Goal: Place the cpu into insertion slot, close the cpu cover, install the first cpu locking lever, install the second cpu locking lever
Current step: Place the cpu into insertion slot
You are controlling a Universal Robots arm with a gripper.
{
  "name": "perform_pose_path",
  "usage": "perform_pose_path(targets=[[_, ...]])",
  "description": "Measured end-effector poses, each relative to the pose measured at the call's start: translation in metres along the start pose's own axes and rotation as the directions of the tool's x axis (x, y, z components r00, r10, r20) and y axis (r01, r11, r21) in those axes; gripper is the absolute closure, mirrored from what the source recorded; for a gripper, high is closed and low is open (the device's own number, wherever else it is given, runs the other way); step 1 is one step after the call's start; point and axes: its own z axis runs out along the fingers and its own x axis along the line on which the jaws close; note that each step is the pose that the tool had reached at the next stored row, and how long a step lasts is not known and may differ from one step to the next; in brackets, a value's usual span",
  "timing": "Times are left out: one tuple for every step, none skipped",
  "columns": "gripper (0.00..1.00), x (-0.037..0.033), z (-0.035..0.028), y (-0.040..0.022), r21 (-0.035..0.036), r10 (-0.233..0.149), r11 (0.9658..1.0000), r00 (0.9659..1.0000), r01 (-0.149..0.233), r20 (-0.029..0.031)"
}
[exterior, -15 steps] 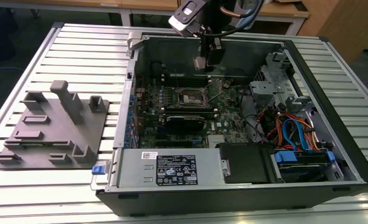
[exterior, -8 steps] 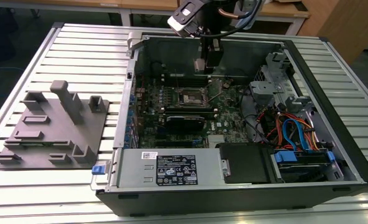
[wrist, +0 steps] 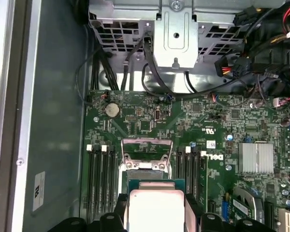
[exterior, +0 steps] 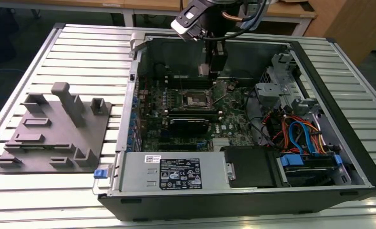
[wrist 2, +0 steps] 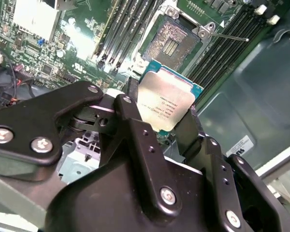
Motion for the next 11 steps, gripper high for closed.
perform_pose_path(targets=[[0.46,0.0000,0.0015,-0.0001,-0.0001,0.002,1.0000,1.0000,-0.002,0.0000],[0.46,0.0000,0.0029,-0.0002,0.0001,0.003,1.0000,1.0000,-0.003,0.0002],[0.46,0.0000,0.0041,-0.0002,0.0001,0.004,1.0000,1.0000,-0.004,0.0003],[0.46,0.0000,0.0051,-0.0003,0.0001,0.005,1.0000,1.0000,-0.005,0.0004],[0.46,0.0000,0.0056,-0.0003,0.0001,0.006,1.0000,1.0000,-0.006,0.0005],[0.46,0.0000,0.0057,-0.0004,0.0002,0.006,1.0000,1.0000,-0.006,0.0007],[0.46,0.0000,0.0059,-0.0004,0.0001,0.007,1.0000,1.0000,-0.007,0.0005],[0.46,0.0000,0.0060,-0.0004,0.0001,0.007,1.0000,1.0000,-0.007,0.0005],[0.46,0.0000,0.0060,-0.0004,0.0001,0.007,1.0000,1.0000,-0.007,0.0004],[0.46,0.0000,0.0060,-0.0004,0.0001,0.007,1.0000,1.0000,-0.007,0.0005],[0.46,0.0000,0.0060,-0.0004,0.0001,0.007,1.0000,1.0000,-0.007,0.0005]])
